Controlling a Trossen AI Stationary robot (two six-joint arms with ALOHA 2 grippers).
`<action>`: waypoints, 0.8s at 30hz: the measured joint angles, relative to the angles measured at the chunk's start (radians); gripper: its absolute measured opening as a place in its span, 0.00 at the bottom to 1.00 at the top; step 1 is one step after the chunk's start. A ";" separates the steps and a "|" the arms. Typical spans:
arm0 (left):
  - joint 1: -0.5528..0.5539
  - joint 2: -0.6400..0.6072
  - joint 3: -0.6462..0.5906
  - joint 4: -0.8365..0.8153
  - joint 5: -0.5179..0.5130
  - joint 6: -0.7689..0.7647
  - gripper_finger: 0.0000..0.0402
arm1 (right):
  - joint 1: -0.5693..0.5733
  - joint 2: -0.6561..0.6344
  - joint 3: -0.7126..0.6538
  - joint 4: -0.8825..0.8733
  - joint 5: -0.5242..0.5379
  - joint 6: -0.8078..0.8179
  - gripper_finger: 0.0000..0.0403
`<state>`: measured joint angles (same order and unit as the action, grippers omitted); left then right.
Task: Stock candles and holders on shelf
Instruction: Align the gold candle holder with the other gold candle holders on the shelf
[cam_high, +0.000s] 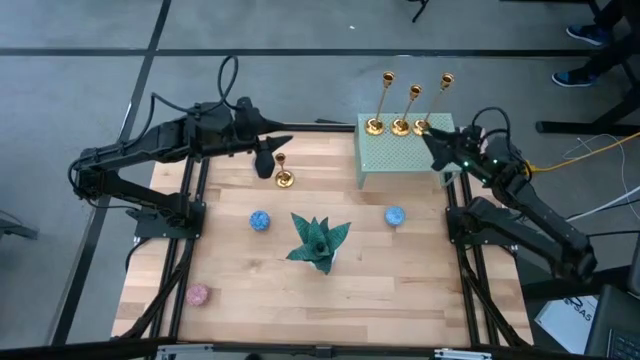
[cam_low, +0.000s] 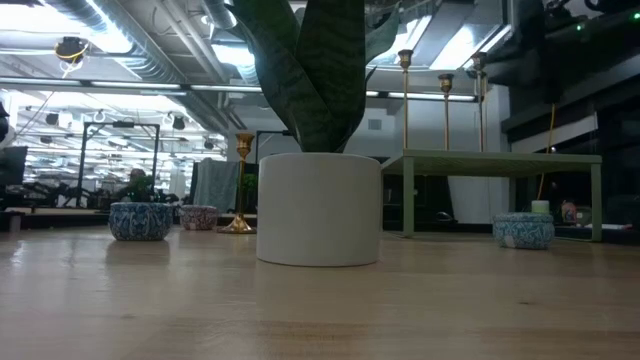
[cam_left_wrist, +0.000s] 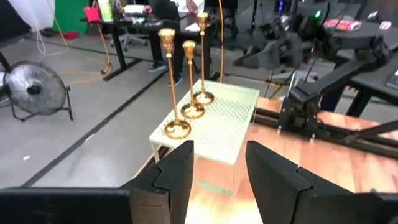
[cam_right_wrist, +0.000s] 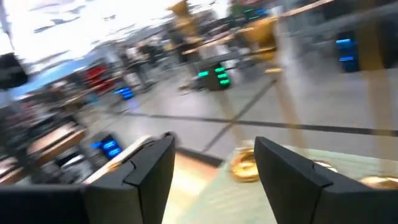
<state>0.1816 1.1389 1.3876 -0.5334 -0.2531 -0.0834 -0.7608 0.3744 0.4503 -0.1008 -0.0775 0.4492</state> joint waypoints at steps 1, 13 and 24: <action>0.000 0.000 0.000 -0.009 0.000 0.000 0.36 | 0.013 0.000 0.000 0.013 -0.027 0.000 0.56; 0.000 0.000 -0.009 -0.051 0.021 -0.037 0.36 | 0.183 0.004 0.000 0.235 -0.153 0.014 0.56; 0.000 0.009 -0.009 -0.079 0.019 -0.053 0.36 | 0.340 0.091 0.000 0.479 -0.197 0.066 0.56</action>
<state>0.1814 1.1476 1.3786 -0.6121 -0.2340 -0.1363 -0.4213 0.4658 0.4503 0.3785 -0.2742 0.5155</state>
